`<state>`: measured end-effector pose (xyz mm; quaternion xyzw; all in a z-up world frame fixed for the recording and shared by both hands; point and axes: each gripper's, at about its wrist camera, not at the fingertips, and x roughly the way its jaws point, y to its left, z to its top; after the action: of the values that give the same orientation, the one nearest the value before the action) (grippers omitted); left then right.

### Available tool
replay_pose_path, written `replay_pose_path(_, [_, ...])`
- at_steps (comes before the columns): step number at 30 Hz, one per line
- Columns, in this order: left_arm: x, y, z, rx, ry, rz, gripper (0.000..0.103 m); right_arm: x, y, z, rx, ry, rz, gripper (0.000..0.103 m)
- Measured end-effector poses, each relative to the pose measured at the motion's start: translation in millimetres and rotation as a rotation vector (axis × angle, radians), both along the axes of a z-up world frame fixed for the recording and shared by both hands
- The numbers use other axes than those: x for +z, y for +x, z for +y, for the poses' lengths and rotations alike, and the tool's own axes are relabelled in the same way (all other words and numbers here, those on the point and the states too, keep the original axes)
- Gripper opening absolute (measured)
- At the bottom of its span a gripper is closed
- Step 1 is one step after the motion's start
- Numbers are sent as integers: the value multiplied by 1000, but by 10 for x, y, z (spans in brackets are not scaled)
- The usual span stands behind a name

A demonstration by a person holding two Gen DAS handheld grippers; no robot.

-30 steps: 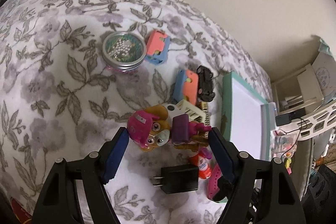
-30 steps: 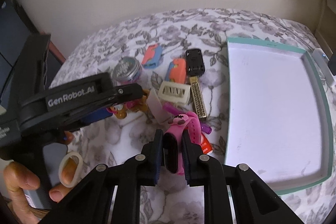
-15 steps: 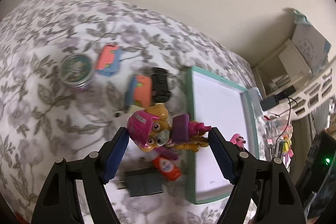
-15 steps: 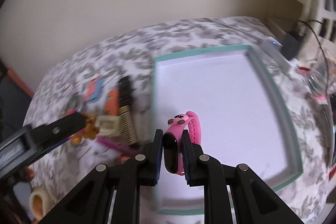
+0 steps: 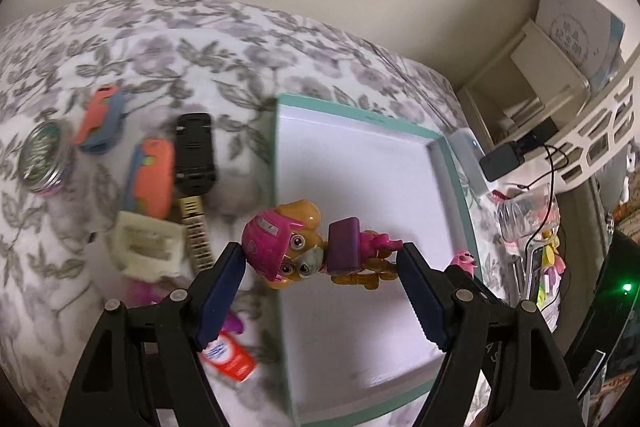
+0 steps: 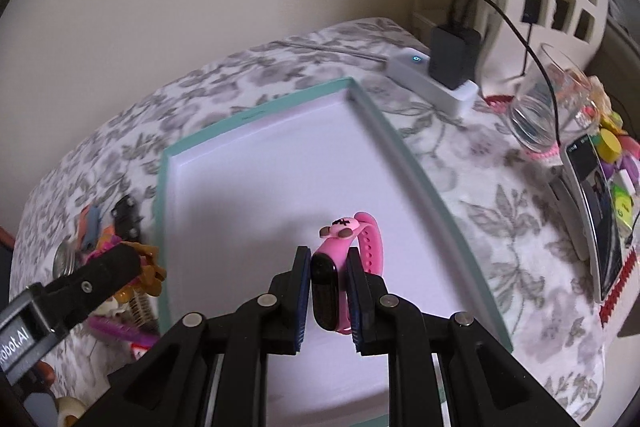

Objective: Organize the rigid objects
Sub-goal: 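Carry the band and the figure over the white tray with both grippers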

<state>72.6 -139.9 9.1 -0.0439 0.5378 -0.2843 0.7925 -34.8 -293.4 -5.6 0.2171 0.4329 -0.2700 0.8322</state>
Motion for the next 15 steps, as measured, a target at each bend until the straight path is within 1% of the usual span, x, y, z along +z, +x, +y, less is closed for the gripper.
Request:
replay_pose_path(6, [-90, 20, -188, -24, 24, 0, 79, -49, 16, -103, -8, -12, -1, 18])
replay_pose_path(15, [-169, 76, -270, -26, 35, 7, 79, -141, 66, -101, 14, -28, 26, 18])
